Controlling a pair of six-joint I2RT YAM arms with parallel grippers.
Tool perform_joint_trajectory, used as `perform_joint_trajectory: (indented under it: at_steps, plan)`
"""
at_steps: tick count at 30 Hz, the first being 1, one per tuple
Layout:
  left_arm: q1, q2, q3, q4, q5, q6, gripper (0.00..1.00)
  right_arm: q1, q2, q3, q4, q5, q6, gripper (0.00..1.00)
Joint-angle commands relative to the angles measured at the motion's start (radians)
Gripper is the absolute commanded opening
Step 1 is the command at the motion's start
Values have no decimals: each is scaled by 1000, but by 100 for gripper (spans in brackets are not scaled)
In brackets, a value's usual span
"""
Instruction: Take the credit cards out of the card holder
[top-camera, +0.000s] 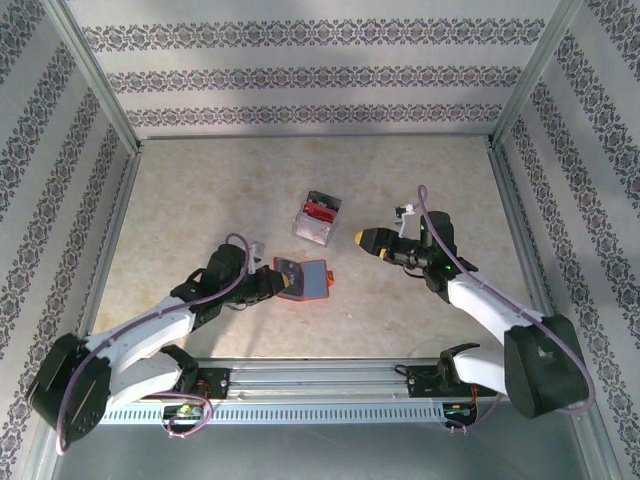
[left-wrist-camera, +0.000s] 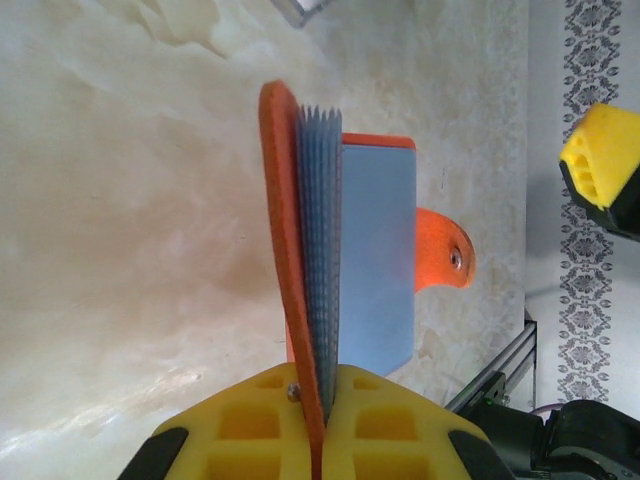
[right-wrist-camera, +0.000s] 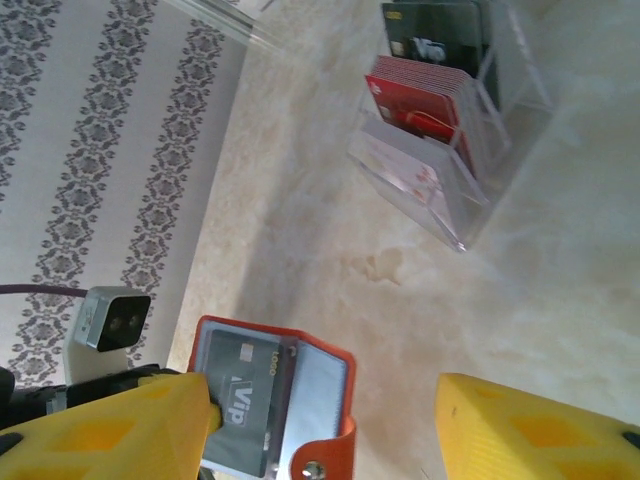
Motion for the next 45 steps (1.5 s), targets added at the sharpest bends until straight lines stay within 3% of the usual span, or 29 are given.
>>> perform_joint_trajectory:
  at_steps: [1,7,13,16,24,28,30,33,37,42,45]
  plan:
    - [-60,90,24,228,-61,-84,0,-30,-59,-25,-106,15,-41,61]
    - [-141,276,59,393,-113,-127,0,-44,-89,-20,-150,1,-69,61]
    - [-145,401,67,497,-106,-129,0,-44,-93,-24,-167,-24,-78,61]
    - [-145,440,48,559,-120,-150,8,-44,-106,-26,-184,-26,-80,61]
    - [-136,379,39,411,-157,-96,50,-43,-119,12,-288,-22,-111,61]
    - [-93,227,28,200,-202,-35,77,-45,-136,35,-330,-16,-119,62]
    - [-45,148,25,79,-206,-1,81,-45,-134,54,-358,-24,-132,62]
    - [38,20,26,-51,-173,48,81,-43,-129,78,-397,-46,-134,61]
    - [86,-97,69,-156,-110,105,68,-21,-149,105,-425,-53,-87,57]
    - [89,-62,117,-149,3,128,45,99,-144,152,-422,-10,-7,53]
    - [91,-19,116,-117,3,110,34,219,-110,195,-412,67,27,49]
